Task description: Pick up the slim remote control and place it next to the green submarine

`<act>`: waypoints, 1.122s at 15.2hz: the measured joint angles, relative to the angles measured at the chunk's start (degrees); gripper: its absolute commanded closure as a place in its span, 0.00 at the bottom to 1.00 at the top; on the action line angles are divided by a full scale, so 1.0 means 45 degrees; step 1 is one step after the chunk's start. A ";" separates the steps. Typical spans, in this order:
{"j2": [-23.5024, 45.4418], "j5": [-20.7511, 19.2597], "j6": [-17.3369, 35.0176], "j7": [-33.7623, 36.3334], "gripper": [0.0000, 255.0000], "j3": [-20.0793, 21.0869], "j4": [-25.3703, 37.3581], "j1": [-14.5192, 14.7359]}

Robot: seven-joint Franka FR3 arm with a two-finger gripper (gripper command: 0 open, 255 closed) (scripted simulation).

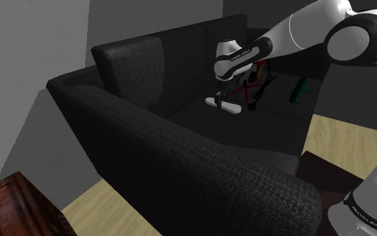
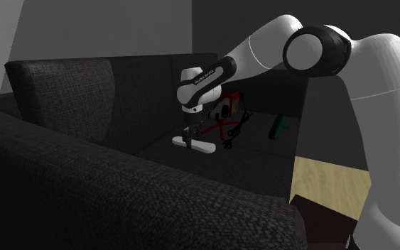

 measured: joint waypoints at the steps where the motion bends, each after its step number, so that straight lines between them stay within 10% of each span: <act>1: -0.0037 0.0000 -0.0065 -0.0003 1.00 0.0000 0.0026 0.0000; 17: -0.0992 0.0006 -0.2283 -0.0053 1.00 -0.0004 0.1297 0.0004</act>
